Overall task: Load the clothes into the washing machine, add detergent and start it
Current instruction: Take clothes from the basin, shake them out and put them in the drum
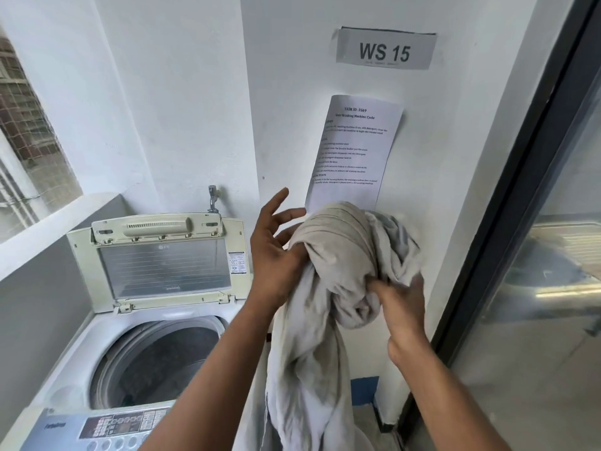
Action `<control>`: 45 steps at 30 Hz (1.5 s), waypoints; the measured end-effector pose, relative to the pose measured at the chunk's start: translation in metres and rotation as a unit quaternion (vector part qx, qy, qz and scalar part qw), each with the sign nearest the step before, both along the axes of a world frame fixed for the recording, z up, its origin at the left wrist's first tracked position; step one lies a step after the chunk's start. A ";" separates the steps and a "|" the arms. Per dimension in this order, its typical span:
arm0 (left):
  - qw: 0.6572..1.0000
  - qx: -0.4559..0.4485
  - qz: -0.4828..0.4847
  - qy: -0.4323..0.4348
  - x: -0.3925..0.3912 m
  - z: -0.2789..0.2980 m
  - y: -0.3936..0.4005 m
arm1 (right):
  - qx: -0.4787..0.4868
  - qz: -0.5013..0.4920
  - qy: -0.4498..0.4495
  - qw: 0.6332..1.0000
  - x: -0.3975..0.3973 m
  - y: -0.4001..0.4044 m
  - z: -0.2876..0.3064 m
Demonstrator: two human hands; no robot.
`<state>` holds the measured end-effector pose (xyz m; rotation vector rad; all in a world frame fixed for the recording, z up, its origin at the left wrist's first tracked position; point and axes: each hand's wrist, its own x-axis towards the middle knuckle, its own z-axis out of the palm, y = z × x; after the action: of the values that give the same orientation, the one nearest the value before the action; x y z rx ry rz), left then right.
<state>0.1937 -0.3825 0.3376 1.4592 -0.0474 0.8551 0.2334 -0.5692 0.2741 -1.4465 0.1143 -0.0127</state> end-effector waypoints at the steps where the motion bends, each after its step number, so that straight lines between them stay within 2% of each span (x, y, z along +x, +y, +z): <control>1: 1.000 -0.002 0.002 0.001 0.004 0.003 -0.002 | -0.028 0.030 -0.044 0.998 -0.001 0.003 -0.002; 4: 1.000 -0.008 -0.007 0.007 0.013 0.013 -0.012 | -0.154 0.091 -0.164 0.970 -0.007 0.014 -0.003; 6: 1.000 -0.008 -0.021 0.002 0.017 0.021 -0.019 | -0.215 0.089 -0.211 0.949 -0.013 0.022 -0.003; 10: 0.998 0.021 -0.055 -0.011 0.025 0.034 -0.031 | -0.280 0.080 -0.170 0.941 -0.020 0.032 0.002; 12: 0.996 0.052 -0.076 -0.012 0.027 0.037 -0.043 | -0.275 0.081 -0.162 0.944 -0.023 0.036 0.002; 18: 0.986 0.124 -0.108 0.005 0.029 0.031 -0.054 | -0.118 -0.021 -0.129 0.984 -0.022 0.040 -0.003; 22: 0.991 0.073 -0.108 0.033 0.027 0.003 -0.035 | 0.017 -0.031 -0.050 0.998 -0.013 0.040 0.002; 27: 0.990 0.042 -0.065 0.114 0.016 -0.049 -0.012 | 0.181 -0.057 0.033 0.981 -0.004 0.040 0.019; 31: 0.984 0.026 -0.080 0.160 0.002 -0.071 -0.005 | 0.261 -0.051 0.080 0.961 0.002 0.039 0.029; 35: 0.975 -0.052 -0.098 0.191 -0.011 -0.081 -0.007 | 0.343 -0.011 0.106 0.933 0.001 0.041 0.035; 40: 0.942 -0.208 -0.168 0.204 -0.007 -0.080 -0.009 | 0.378 0.031 0.132 0.916 -0.015 0.050 0.030; 42: 0.936 -0.229 -0.184 0.194 -0.003 -0.074 -0.006 | 0.351 0.051 0.166 0.920 -0.020 0.051 0.021; 45: 0.941 -0.252 -0.148 0.172 -0.001 -0.062 -0.004 | 0.261 0.101 0.209 0.937 -0.022 0.042 0.014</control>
<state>0.1932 -0.3861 0.2752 1.0589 0.1983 0.3202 0.2114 -0.5269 0.2877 -0.9039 0.2933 0.4664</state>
